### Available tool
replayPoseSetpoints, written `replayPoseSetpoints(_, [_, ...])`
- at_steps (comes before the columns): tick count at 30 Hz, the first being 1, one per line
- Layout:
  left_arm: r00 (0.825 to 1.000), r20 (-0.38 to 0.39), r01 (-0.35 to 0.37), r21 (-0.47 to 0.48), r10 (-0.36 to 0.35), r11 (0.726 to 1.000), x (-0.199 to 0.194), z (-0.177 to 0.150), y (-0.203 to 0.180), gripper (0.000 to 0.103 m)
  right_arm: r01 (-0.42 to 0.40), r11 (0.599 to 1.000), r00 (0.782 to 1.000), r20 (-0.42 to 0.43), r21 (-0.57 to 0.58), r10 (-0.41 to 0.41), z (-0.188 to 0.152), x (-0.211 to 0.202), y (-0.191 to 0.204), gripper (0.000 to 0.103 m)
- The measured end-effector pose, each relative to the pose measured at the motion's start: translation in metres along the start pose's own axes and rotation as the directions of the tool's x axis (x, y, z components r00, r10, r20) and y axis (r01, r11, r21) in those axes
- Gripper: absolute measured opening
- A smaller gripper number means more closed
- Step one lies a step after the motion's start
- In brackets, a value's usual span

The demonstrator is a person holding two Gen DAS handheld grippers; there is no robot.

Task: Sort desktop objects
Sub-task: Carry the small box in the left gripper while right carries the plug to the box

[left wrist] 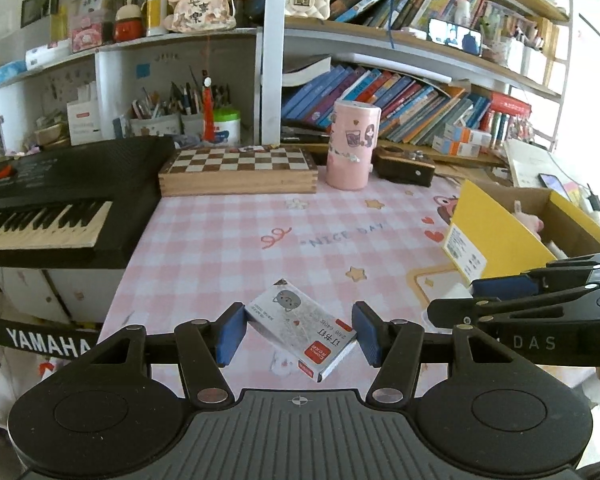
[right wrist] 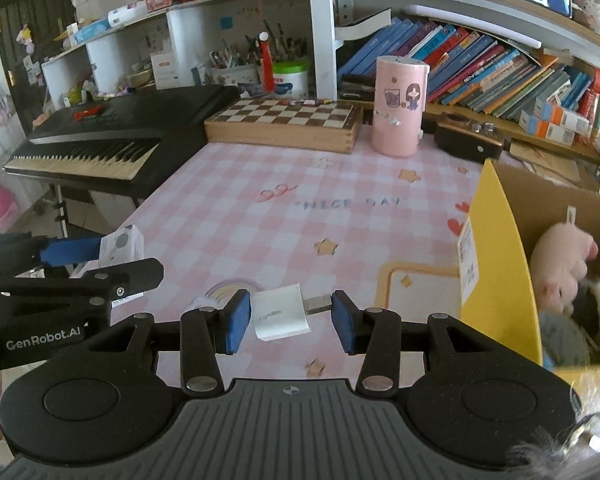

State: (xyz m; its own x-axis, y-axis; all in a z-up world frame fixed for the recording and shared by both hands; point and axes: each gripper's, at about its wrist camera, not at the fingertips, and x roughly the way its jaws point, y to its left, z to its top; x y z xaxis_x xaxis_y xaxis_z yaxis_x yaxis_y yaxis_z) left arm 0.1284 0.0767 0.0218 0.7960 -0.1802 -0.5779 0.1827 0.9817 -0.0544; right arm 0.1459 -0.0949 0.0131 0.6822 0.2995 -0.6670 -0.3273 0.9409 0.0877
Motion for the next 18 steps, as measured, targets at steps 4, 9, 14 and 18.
replayPoseSetpoints(4, [1.000, -0.005, 0.016, 0.005, -0.016, 1.000, -0.017, -0.013, 0.004, 0.057, 0.015, 1.000, 1.000, 0.002, 0.007, -0.015, -0.013, -0.013, 0.014, 0.042])
replayPoseSetpoints(9, [1.000, -0.019, 0.025, -0.005, -0.025, 1.000, -0.037, -0.029, 0.010, 0.057, 0.029, 0.999, 1.000, -0.006, 0.013, -0.029, -0.032, -0.029, 0.032, 0.042])
replayPoseSetpoints(14, [0.999, -0.028, 0.041, 0.003, -0.041, 0.999, -0.053, -0.043, 0.011, 0.057, 0.039, 0.999, 0.999, -0.006, 0.020, -0.039, -0.050, -0.045, 0.045, 0.042])
replayPoseSetpoints(18, [0.997, -0.039, 0.071, 0.035, -0.070, 0.997, -0.064, -0.055, 0.004, 0.057, 0.056, 0.997, 0.998, -0.012, 0.046, -0.056, -0.069, -0.059, 0.050, 0.042])
